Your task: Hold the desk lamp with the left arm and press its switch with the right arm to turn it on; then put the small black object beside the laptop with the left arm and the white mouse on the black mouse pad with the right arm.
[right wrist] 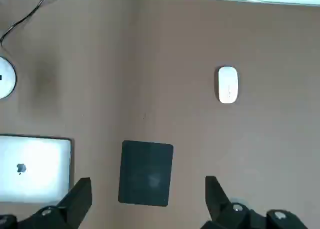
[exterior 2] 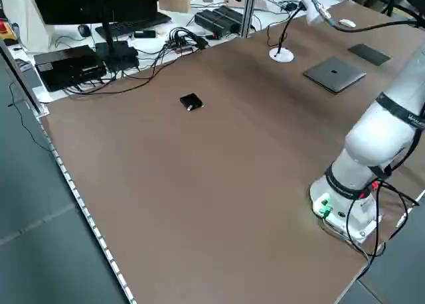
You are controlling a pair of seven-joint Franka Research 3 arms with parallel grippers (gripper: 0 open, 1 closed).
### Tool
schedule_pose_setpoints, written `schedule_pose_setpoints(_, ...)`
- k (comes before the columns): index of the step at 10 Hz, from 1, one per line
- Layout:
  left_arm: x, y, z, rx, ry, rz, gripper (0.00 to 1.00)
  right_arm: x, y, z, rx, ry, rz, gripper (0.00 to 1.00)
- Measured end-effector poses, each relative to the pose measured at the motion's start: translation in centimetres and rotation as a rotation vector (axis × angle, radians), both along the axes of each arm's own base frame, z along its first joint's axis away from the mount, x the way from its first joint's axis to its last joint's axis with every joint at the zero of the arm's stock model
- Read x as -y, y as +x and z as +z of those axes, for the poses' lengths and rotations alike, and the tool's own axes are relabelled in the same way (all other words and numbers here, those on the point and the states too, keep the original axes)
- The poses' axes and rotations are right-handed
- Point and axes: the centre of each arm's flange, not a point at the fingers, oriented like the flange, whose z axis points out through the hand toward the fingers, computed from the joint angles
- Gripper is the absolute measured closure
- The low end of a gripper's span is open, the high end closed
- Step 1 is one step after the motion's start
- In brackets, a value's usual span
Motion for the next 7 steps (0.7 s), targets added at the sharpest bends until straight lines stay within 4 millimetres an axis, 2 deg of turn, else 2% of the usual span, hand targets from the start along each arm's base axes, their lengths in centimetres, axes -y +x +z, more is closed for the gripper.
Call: schedule_pose_setpoints(7,-0.55,0.02,-0.26,-0.006,0.0,0.009,0.02,-0.24,0.07,-0.1,-0.001,0.001,0.004,0.0)
